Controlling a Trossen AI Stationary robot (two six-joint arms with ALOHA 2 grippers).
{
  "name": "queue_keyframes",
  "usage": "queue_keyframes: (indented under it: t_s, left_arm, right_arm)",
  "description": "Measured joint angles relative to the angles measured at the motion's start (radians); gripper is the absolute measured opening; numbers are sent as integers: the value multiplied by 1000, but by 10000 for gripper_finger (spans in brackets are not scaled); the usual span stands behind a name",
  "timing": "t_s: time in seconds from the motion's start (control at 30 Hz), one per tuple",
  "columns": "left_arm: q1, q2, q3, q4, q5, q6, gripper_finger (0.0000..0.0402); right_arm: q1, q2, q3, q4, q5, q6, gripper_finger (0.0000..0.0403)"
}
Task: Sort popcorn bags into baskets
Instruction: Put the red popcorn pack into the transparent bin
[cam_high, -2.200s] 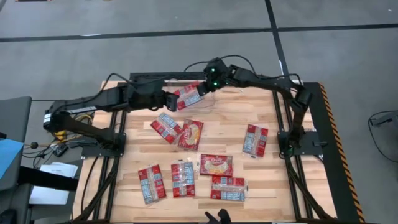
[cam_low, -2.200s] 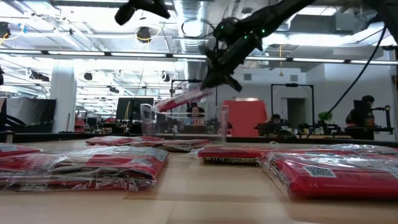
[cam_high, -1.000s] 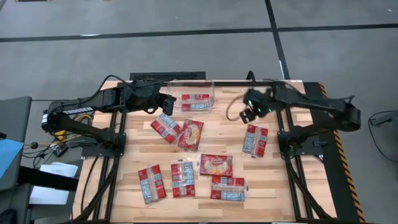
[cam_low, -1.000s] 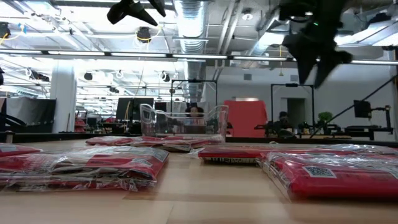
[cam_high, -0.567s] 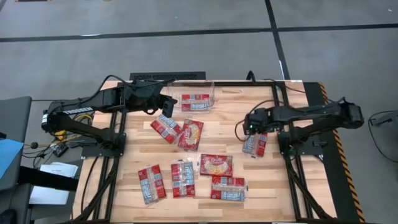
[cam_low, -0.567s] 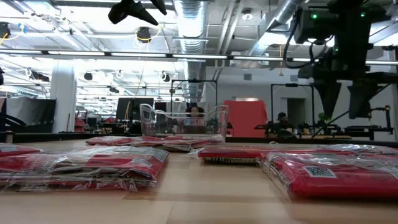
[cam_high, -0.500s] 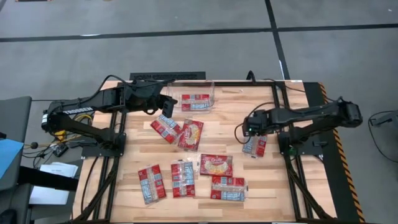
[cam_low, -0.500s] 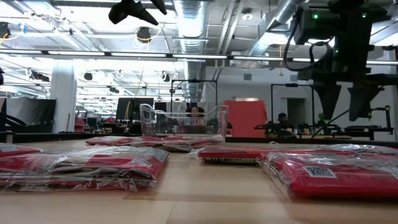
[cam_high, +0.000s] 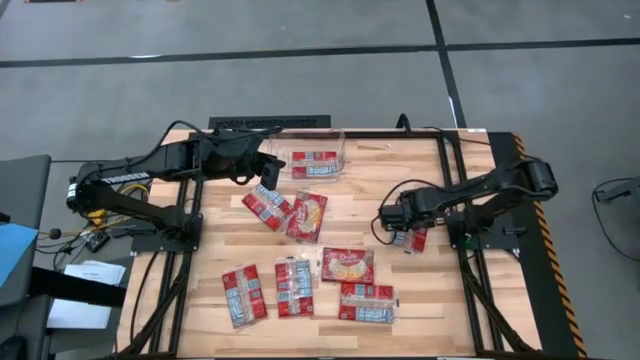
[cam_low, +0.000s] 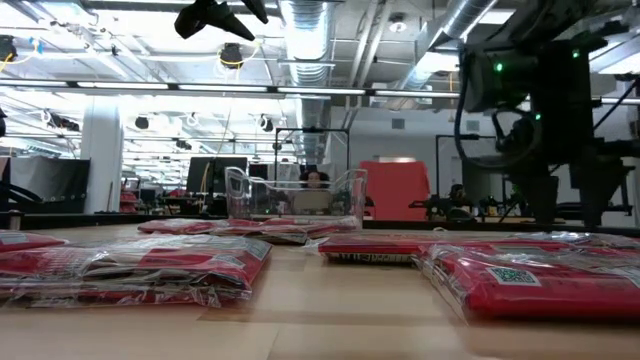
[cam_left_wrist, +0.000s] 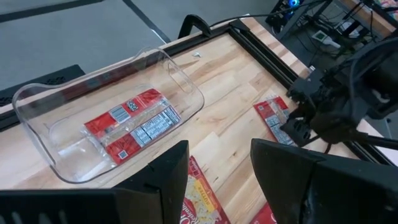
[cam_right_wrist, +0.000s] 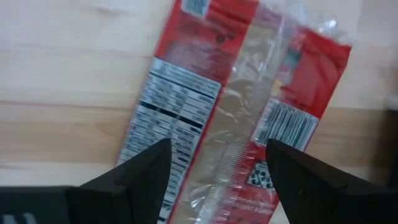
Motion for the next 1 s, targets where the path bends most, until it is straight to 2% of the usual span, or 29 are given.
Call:
queue_keyframes:
  t_s: [0.2,0.3,0.4,0.7,1.0]
  left_arm:
    - [0,0,0,-2,24,0,163]
    - [0,0,0,-11,24,0,163]
    - [0,0,0,-16,24,-2,163]
    - [0,0,0,-17,26,-6,163]
    - [0,0,0,-36,26,-8,163]
  right_arm:
    - [-1,35,-42,88,-50,10,284]
    - [0,35,-43,91,-52,16,269]
    - [0,26,-44,92,-58,25,233]
    - [0,24,-45,95,-66,24,84]
    - [1,-21,-49,100,-58,21,8]
